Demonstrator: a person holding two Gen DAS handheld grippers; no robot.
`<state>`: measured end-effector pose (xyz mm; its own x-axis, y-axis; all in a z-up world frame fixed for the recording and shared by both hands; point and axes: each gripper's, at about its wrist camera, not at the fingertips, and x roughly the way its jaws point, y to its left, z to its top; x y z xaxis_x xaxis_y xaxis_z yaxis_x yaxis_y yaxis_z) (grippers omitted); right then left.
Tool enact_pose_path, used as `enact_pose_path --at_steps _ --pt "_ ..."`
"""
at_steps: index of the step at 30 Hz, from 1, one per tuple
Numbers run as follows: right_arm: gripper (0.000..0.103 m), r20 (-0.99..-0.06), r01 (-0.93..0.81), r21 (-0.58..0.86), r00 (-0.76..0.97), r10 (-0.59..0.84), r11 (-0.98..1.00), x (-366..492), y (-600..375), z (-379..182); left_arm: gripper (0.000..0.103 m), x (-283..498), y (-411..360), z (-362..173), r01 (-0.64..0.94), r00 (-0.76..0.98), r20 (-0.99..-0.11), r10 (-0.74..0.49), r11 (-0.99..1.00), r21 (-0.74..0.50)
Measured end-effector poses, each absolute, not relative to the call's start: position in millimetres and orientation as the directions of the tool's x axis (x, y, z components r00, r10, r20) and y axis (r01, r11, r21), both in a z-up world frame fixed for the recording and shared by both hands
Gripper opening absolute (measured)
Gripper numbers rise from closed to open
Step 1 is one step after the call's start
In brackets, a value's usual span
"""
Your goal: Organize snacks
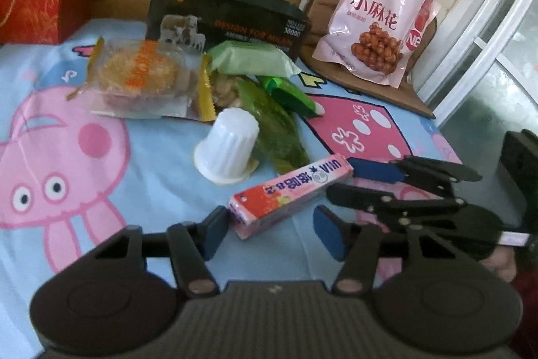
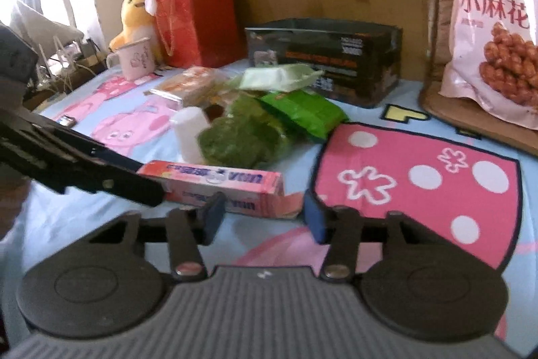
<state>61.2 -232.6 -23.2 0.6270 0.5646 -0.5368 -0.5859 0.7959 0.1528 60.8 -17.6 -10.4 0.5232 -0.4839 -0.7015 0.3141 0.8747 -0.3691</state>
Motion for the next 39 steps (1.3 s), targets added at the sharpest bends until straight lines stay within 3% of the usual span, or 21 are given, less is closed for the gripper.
enact_pose_path --at_steps 3,12,16,21,24,27,32,35,37,38,39 --pt "0.037 -0.511 -0.587 0.147 0.644 0.569 0.796 48.6 -225.4 -14.7 0.052 50.8 -7.0 -10.3 0.322 0.512 -0.699 -0.499 0.866 -0.383" --pt "0.037 -0.477 -0.607 0.154 0.646 0.596 0.780 13.3 -192.3 -12.9 0.053 14.3 25.2 -9.2 0.326 0.551 -0.698 -0.458 0.888 -0.325" --pt "0.038 -0.490 -0.615 0.157 0.631 0.602 0.773 0.8 -177.1 -22.1 0.067 3.9 35.7 -10.6 0.318 0.581 -0.688 -0.434 0.900 -0.299" --pt "0.043 -0.500 -0.616 0.135 0.634 0.590 0.776 -3.0 -171.6 -21.1 0.073 0.4 36.6 -7.8 0.338 0.588 -0.678 -0.440 0.896 -0.288" --pt "0.053 -0.515 -0.613 0.105 0.640 0.570 0.783 -6.9 -179.6 -18.1 0.076 -7.2 46.0 0.1 0.354 0.611 -0.649 -0.452 0.890 -0.287" --pt "0.053 -0.545 -0.601 0.092 0.637 0.546 0.794 -7.8 -186.9 -20.3 0.076 -9.6 62.4 4.4 0.337 0.619 -0.622 -0.479 0.878 -0.341" --pt "0.052 -0.561 -0.618 0.110 0.608 0.562 0.778 -4.2 -179.1 -26.8 0.071 2.3 67.0 -2.8 0.321 0.572 -0.635 -0.519 0.854 -0.408" --pt "0.051 -0.565 -0.639 0.101 0.594 0.573 0.763 3.9 -166.4 -31.2 0.059 13.7 59.3 -13.1 0.327 0.533 -0.653 -0.538 0.843 -0.428" --pt "0.047 -0.557 -0.638 0.077 0.610 0.564 0.766 8.8 -161.3 -31.4 0.052 17.1 56.5 -15.2 0.321 0.544 -0.658 -0.521 0.854 -0.410" --pt "0.037 -0.562 -0.626 0.056 0.624 0.543 0.778 11.6 -159.2 -28.8 0.052 19.3 55.3 -13.1 0.312 0.546 -0.667 -0.508 0.861 -0.401" --pt "0.034 -0.567 -0.623 0.059 0.622 0.540 0.780 15.0 -159.6 -25.0 0.051 20.1 55.4 -10.5 0.312 0.548 -0.667 -0.505 0.863 -0.397"
